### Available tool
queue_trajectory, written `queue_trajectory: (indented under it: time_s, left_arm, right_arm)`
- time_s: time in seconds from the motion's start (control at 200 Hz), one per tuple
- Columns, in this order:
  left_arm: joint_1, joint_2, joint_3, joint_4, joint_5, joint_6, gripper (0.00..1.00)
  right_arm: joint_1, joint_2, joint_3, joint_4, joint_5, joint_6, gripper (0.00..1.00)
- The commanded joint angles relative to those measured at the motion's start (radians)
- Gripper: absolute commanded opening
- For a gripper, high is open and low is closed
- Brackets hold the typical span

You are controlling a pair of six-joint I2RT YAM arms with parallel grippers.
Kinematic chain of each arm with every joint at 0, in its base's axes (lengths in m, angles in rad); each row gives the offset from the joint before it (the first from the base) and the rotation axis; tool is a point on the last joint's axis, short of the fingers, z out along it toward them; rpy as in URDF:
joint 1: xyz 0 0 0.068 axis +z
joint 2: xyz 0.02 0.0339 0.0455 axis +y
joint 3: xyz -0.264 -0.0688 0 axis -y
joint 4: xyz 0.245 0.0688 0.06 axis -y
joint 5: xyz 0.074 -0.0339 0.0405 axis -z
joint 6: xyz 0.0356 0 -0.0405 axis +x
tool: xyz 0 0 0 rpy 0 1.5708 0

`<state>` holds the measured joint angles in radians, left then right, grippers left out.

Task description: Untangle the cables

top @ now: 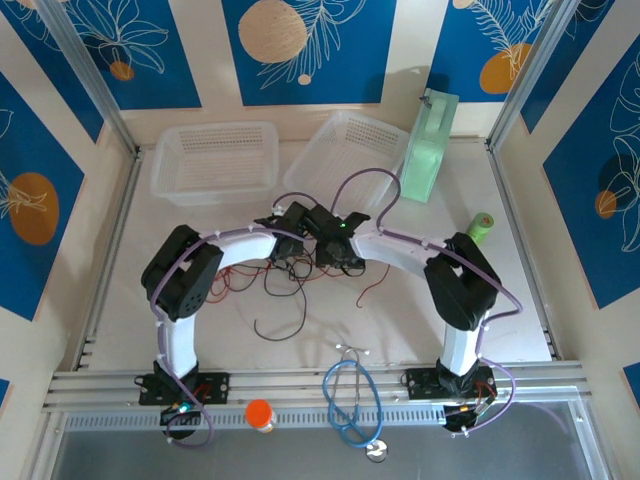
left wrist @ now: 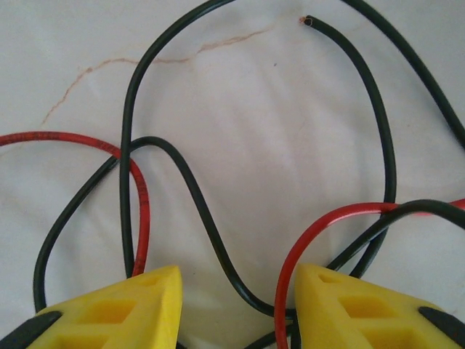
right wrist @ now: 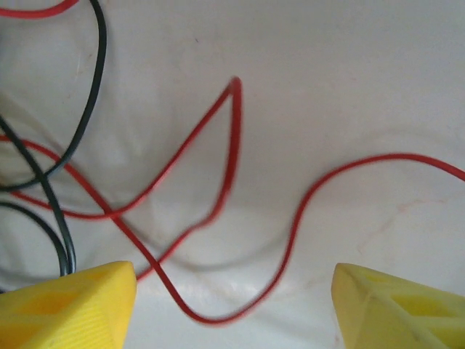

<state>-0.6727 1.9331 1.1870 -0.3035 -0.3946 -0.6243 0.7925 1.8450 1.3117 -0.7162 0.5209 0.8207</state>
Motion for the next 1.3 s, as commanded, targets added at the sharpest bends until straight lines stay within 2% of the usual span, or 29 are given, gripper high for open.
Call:
queue_trajectory:
  time_s: [0.0,0.135,0.295,0.61,0.815,1.005,1.08,1.291]
  left_arm:
    - [-0.009,-0.013,-0.070,-0.095,-0.007,-0.012,0.43]
    - [-0.008,-0.028,-0.099,-0.104,-0.027,-0.019,0.43]
    - [-0.003,-0.035,-0.124,-0.114,-0.041,-0.030,0.42]
    - [0.031,-0.065,-0.188,-0.099,-0.035,-0.038,0.41]
    - [0.044,-0.099,-0.218,-0.102,-0.038,-0.035,0.40]
    - [0.048,-0.119,-0.239,-0.099,-0.035,-0.036,0.40]
    - [0.049,-0.116,-0.237,-0.098,-0.030,-0.035,0.39]
    - [0.050,-0.118,-0.227,-0.096,-0.025,-0.032,0.39]
  right_arm:
    - [-0.011,0.087,0.037,0.018,0.027,0.017,0.70]
    - [-0.040,0.149,0.039,0.033,0.067,0.024,0.65]
    - [-0.072,0.139,-0.023,0.039,0.107,0.026,0.59]
    - [-0.142,-0.030,-0.226,0.037,0.134,0.026,0.34]
    - [-0.191,-0.143,-0.302,0.008,0.158,-0.051,0.19]
    - [-0.264,-0.183,-0.324,0.047,0.156,-0.188,0.18]
    - [-0.310,-0.196,-0.315,0.089,0.102,-0.245,0.18]
    - [-0.373,-0.181,-0.207,0.053,0.120,-0.302,0.21]
